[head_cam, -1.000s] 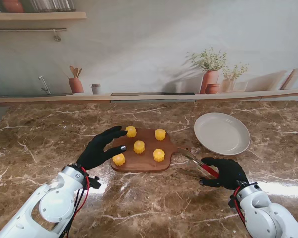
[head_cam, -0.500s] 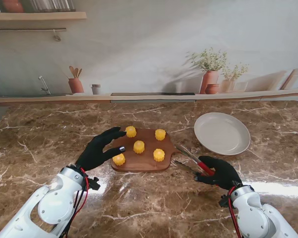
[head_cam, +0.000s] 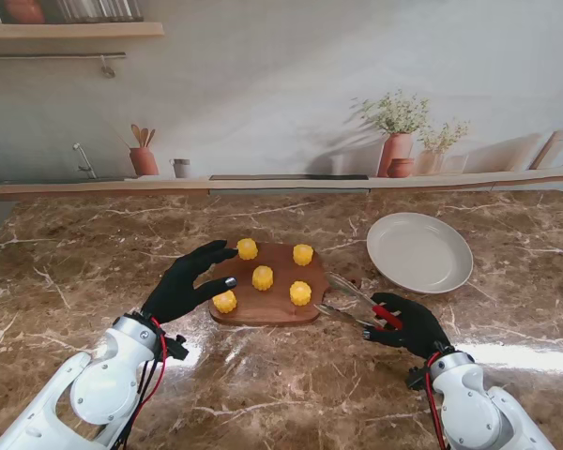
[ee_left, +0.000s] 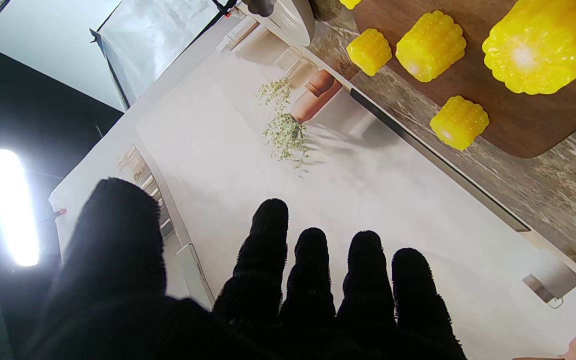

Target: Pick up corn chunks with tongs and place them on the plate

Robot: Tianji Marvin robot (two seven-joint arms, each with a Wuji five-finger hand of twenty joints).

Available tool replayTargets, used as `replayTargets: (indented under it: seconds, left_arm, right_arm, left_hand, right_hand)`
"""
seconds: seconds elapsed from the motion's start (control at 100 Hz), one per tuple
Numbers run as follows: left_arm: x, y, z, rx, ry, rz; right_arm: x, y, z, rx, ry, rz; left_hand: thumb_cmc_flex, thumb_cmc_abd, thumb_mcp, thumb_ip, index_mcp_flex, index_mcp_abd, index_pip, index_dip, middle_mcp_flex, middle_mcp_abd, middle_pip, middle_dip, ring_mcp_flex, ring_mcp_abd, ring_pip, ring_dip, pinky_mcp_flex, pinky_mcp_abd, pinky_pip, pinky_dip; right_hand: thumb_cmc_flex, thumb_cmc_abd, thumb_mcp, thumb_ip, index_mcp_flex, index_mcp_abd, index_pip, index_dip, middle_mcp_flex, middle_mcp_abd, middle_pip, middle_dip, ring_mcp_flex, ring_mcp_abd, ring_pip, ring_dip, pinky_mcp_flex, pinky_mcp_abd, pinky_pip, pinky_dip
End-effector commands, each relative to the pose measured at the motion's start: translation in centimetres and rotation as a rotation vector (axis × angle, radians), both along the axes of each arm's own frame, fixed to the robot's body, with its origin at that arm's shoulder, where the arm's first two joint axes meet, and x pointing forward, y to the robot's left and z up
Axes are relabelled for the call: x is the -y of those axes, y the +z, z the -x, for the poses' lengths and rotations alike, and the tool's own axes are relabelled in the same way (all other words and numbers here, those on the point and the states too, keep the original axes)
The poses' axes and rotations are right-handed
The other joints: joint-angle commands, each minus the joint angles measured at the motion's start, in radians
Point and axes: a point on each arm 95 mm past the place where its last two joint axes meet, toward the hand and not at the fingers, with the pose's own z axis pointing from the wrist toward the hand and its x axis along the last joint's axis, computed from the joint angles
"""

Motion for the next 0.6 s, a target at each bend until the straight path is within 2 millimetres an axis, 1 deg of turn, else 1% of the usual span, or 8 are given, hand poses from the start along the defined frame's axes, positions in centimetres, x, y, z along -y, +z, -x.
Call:
replayTargets:
  seconds: [0.0,0.03,0.14,0.23,0.34,0.42,0.55,0.59]
  left_arm:
    - [0.1,-0.1,0.1,-0.003,-0.002,-0.005]
    - [0.1,-0.1,0.1,-0.003,-0.002,-0.005]
    - [0.1,-0.1,0.1,-0.002,-0.003,-0.004]
    - [0.1,-0.1,0.1,-0.002,-0.004,-0.004]
    - [0.1,0.0,0.1,-0.001,-0.005,-0.003]
    - [0.1,0.0,0.1,0.001,-0.005,-0.002]
    - [0.1,0.1,0.1,0.001,-0.008,-0.001]
    - [0.1,0.2,0.1,0.001,-0.010,-0.001]
  right_arm:
    - [0.0,-0.4,0.6,-0.009,0.004,0.013]
    - [0.0,-0.2,0.6,-0.002,0.002,0.017]
    - [0.2,0.7,0.7,0.027,0.006,0.061]
    - [0.3,1.3,0.8,0.044,0.013,0.102]
    - [0.5,2.0,0.9,0.078,0.024,0.178]
    - [0.5,2.4,0.8,0.103,0.025,0.234]
    - [0.6,2.8,0.6,0.120,0.036,0.323]
    - [0.6,2.9,0.5,0.123,0.043,0.354]
  left_hand:
    - [0.001,0.016,-0.029,0.034,-0.003,-0.034,-0.004,0.006,-0.011,-0.021,-0.022,-0.018,-0.044,-0.036,-0.032,-0.009,-0.006,-0.010,-0.045,-0.010]
    - [0.001,0.016,-0.029,0.034,-0.004,-0.034,-0.004,0.006,-0.012,-0.020,-0.022,-0.018,-0.044,-0.035,-0.033,-0.009,-0.007,-0.010,-0.048,-0.011]
    - [0.002,0.017,-0.028,0.034,-0.003,-0.034,-0.004,0.007,-0.012,-0.022,-0.022,-0.018,-0.045,-0.035,-0.032,-0.008,-0.010,-0.011,-0.066,-0.018]
    - [0.003,0.016,-0.028,0.034,-0.004,-0.034,-0.004,0.007,-0.013,-0.019,-0.022,-0.018,-0.046,-0.034,-0.033,-0.008,-0.008,-0.014,-0.080,-0.022]
    - [0.001,0.018,-0.029,0.034,-0.004,-0.035,-0.004,0.008,-0.013,-0.020,-0.022,-0.018,-0.047,-0.035,-0.033,-0.008,-0.007,-0.013,-0.090,-0.023]
    - [0.001,0.019,-0.029,0.034,-0.004,-0.034,-0.004,0.008,-0.012,-0.019,-0.022,-0.018,-0.047,-0.034,-0.033,-0.008,-0.006,-0.012,-0.094,-0.022]
    - [0.002,0.022,-0.028,0.034,-0.005,-0.033,-0.005,0.008,-0.013,-0.017,-0.023,-0.018,-0.048,-0.031,-0.033,-0.008,-0.006,-0.010,-0.102,-0.022]
    - [0.002,0.023,-0.028,0.034,-0.006,-0.032,-0.006,0.008,-0.013,-0.017,-0.023,-0.018,-0.049,-0.031,-0.033,-0.009,-0.006,-0.010,-0.104,-0.022]
  right_hand:
    - [0.065,0.013,0.072,-0.017,0.011,-0.035,0.011,-0.011,0.006,-0.050,0.022,0.013,0.085,-0.059,0.088,0.059,0.089,0.002,0.138,0.026]
    - [0.067,0.012,0.075,-0.018,0.022,-0.032,0.015,-0.017,0.019,-0.044,0.021,0.008,0.112,-0.066,0.136,0.084,0.133,-0.006,0.209,0.028]
    - [0.057,0.021,0.062,-0.018,0.042,-0.019,0.016,-0.054,0.039,-0.033,-0.005,-0.034,0.112,-0.092,0.327,0.141,0.210,-0.066,0.487,0.046]
    - [0.043,0.034,0.051,-0.015,0.056,-0.004,0.005,-0.086,0.060,-0.022,-0.025,-0.065,0.122,-0.099,0.413,0.138,0.249,-0.112,0.600,0.055]
    - [0.005,0.066,0.024,-0.012,0.067,0.016,-0.022,-0.141,0.092,-0.008,-0.043,-0.099,0.151,-0.103,0.482,0.129,0.288,-0.163,0.690,0.062]
    - [-0.043,0.097,0.002,-0.006,0.065,0.035,-0.037,-0.177,0.114,0.001,-0.039,-0.109,0.180,-0.108,0.532,0.130,0.321,-0.194,0.732,0.062]
    - [-0.073,0.113,0.021,0.010,0.079,0.063,-0.059,-0.254,0.170,0.017,-0.027,-0.120,0.253,-0.108,0.609,0.124,0.407,-0.227,0.792,0.040]
    - [-0.074,0.112,0.024,0.010,0.083,0.067,-0.058,-0.264,0.184,0.021,-0.024,-0.121,0.275,-0.107,0.622,0.123,0.431,-0.231,0.802,0.036]
